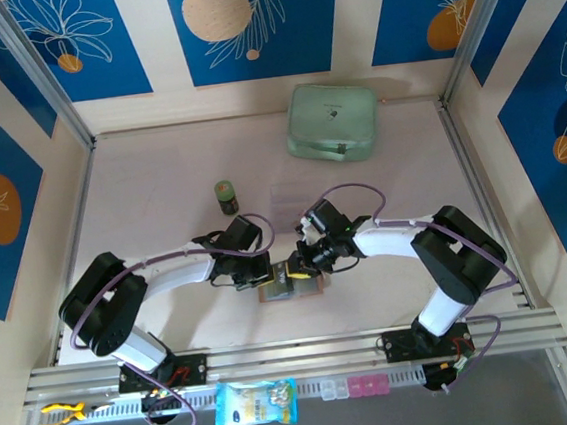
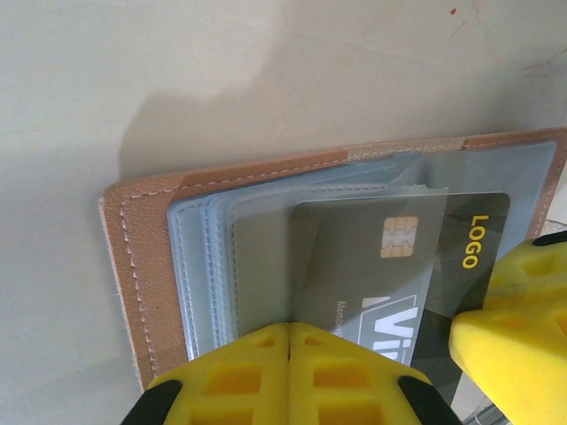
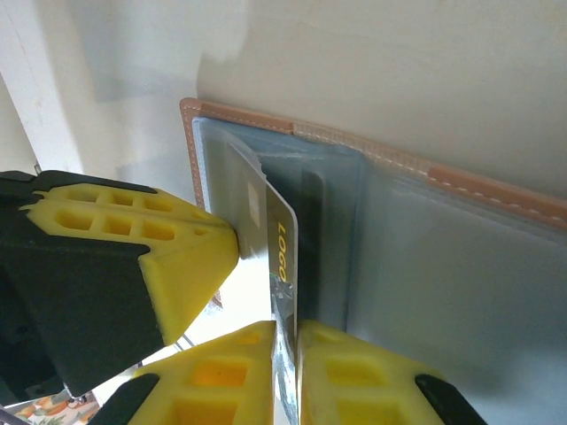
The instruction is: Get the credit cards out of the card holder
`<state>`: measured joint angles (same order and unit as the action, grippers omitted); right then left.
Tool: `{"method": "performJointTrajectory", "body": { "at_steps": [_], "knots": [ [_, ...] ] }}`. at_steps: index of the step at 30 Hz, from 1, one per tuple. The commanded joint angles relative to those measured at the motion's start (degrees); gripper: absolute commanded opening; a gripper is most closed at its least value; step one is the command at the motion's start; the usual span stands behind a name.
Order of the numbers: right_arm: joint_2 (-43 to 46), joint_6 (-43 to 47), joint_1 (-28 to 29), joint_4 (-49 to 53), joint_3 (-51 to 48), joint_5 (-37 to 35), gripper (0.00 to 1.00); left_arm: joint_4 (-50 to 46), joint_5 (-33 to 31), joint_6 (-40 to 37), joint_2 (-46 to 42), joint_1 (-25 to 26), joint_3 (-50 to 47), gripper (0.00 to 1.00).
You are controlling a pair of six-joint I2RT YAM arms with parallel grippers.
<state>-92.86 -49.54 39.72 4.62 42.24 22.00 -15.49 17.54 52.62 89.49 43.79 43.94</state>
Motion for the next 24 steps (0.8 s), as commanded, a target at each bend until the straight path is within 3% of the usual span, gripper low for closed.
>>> {"method": "performJointTrajectory", "body": {
  "at_steps": [1, 24],
  "knots": [
    [-1.08, 0.82, 0.44, -1.87, -0.4, 2.61, 0.14, -3.45, -1.01, -0.07, 1.47, 0.42, -0.6, 0.01],
    [5.87, 6.16, -1.97, 11.86, 0.57, -4.22, 0.07, -3.65, -1.89, 0.62, -0.61, 0.42, -1.6, 0.01]
  ]
}}
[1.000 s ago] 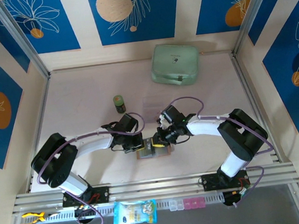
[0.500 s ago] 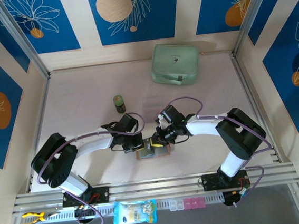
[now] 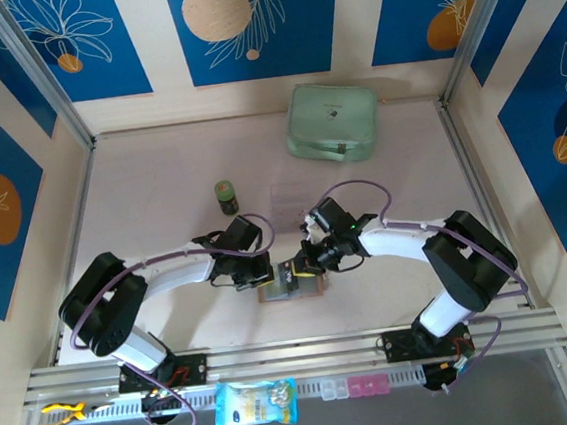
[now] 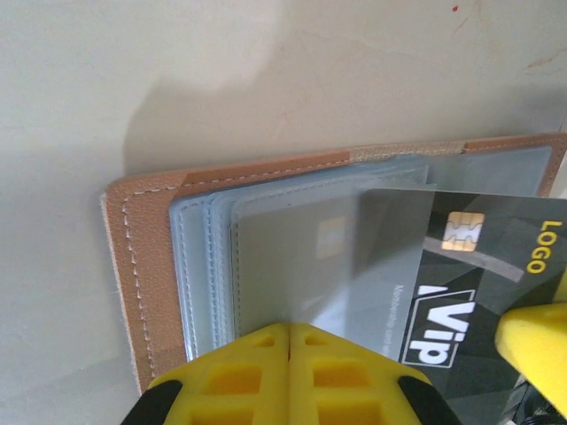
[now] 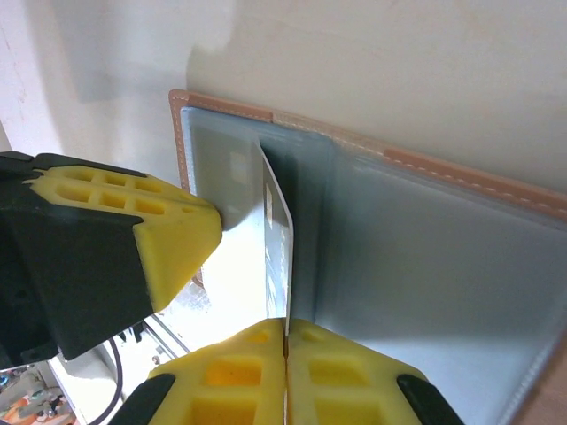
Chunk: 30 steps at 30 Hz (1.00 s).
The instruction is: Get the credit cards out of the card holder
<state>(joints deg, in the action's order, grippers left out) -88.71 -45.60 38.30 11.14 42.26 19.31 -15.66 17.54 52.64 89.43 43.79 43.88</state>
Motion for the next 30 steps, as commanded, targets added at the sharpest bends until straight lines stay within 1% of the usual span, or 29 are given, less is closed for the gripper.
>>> {"method": "performJointTrajectory", "body": {
  "at_steps": [1, 12, 15, 18, 21, 24, 27, 30],
  "knots": [
    [2.14, 2.6, -0.72, 5.99, 0.7, -1.79, 0.07, -3.49, -2.02, 0.57, -0.65, 0.42, -1.6, 0.01],
    [6.13, 6.93, -2.08, 12.21, 3.3, -3.5, 0.05, -2.55, -1.98, 1.49, -2.33, 0.43, -2.86, 0.03],
    [6.4, 9.34, -2.77, 14.0, 4.59, -3.49, 0.01, -2.7, -2.15, 0.99, -2.42, 0.42, -2.01, 0.05],
    [6.41, 13.47, -3.45, 16.91, 6.59, -3.73, 0.0, -3.2, -2.6, 0.54, -2.7, 0.47, -0.93, 0.06],
    [6.34, 19.75, -4.0, 20.22, 9.08, -3.8, 0.0, -3.57, -3.2, 0.27, -3.17, 0.42, -0.21, 0.07],
    [6.19, 26.39, -4.69, 22.95, 11.58, -5.64, 0.0, -3.78, -4.03, -0.03, -4.12, 0.41, 0.15, 0.07],
    [5.36, 32.3, -6.73, 25.12, 14.64, -7.01, 0.0, -3.84, -4.83, -0.08, -5.28, 0.31, 0.07, 0.08],
    [4.11, 35.72, -9.73, 25.66, 17.47, -8.67, 0.0, -4.57, -5.62, -0.39, -6.71, 0.04, 0.23, 0.09]
  ]
}}
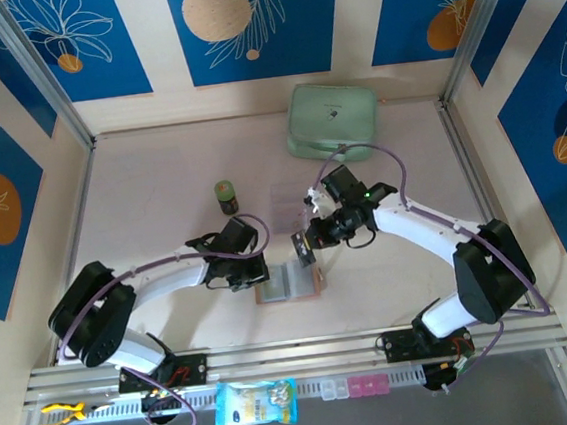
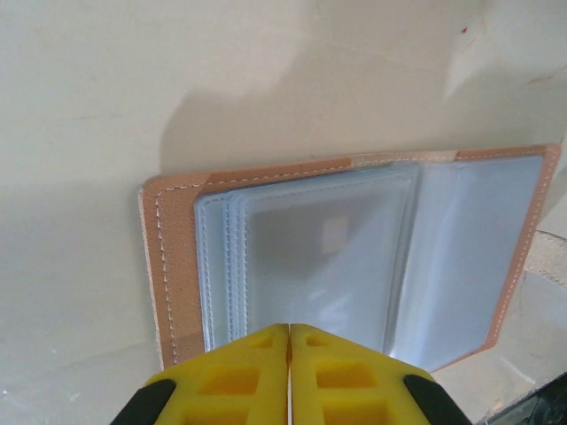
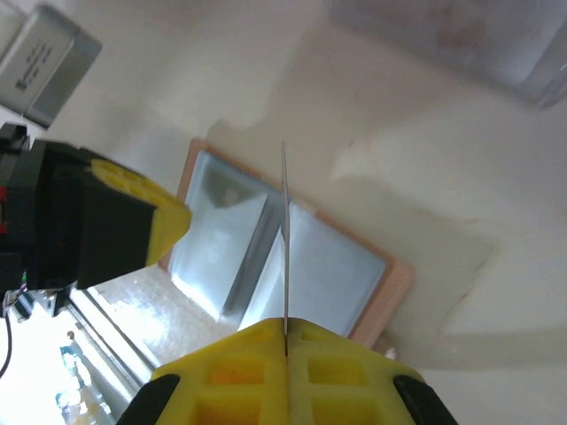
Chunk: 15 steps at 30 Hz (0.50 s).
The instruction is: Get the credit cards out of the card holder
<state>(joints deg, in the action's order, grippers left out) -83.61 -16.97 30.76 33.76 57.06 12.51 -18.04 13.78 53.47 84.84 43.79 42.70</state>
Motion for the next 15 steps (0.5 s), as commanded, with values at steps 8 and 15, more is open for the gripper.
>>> {"method": "performJointTrajectory", "body": {
  "at_steps": [8, 15],
  "knots": [
    [-4.75, 24.93, -6.98, 2.28, 10.64, 1.34, 0.0, -3.05, -4.28, -0.21, -7.32, -1.05, -0.84, 0.13],
    [-15.5, 33.85, -11.53, 7.04, 24.02, 8.88, 0.0, -5.51, -6.52, -1.03, -10.44, -1.92, -1.78, 0.18]
  ]
}}
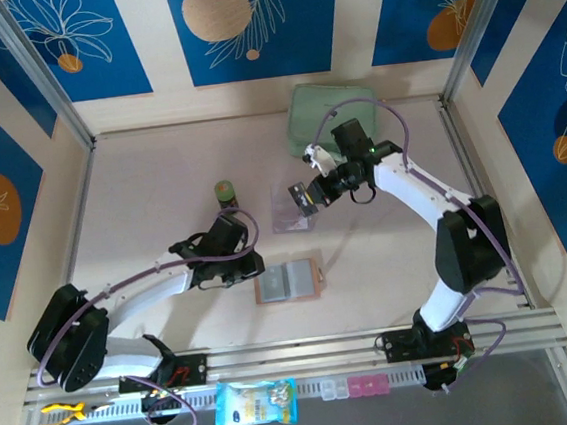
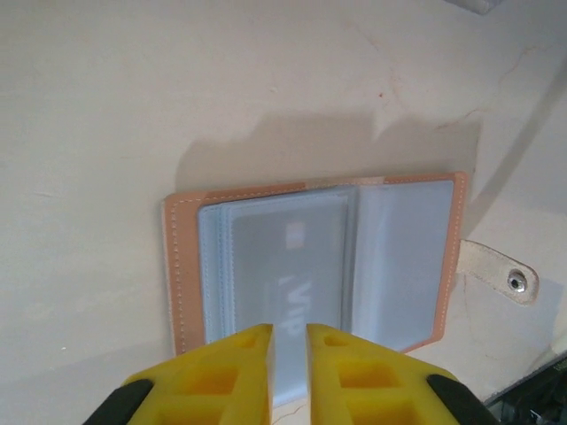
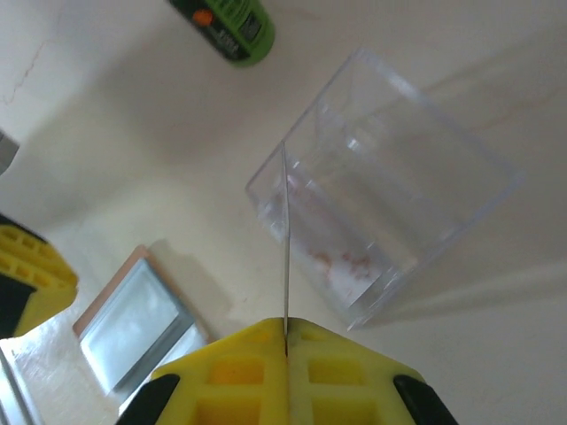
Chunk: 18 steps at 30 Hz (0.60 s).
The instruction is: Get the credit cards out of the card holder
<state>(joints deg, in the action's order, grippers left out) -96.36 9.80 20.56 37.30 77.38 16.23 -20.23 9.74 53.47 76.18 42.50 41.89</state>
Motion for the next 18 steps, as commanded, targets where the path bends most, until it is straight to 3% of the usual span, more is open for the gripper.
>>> {"method": "performJointTrajectory", "body": {
  "at_steps": [1, 5, 10, 18],
  "knots": [
    [-4.09, 8.97, -1.3, 3.81, 5.25, 5.24, 0.0, -3.45, -3.08, -1.19, -2.85, -0.67, -1.37, 0.2],
    [-9.22, 14.55, -1.35, 5.23, 10.92, 5.35, 0.0, -3.93, -4.57, -3.45, -8.02, -1.28, -2.85, 0.22],
    [-16.06, 20.32, -1.49, 10.38, 19.18, 7.09, 0.0, -5.04, -2.51, -5.65, -11.18, -4.02, -3.82, 0.03],
    [-23.79, 30.15, -0.98, 20.33, 29.23, 5.86, 0.0, -6.1, 0.1, -8.6, -12.7, -6.45, -3.4, 0.0]
  ]
}}
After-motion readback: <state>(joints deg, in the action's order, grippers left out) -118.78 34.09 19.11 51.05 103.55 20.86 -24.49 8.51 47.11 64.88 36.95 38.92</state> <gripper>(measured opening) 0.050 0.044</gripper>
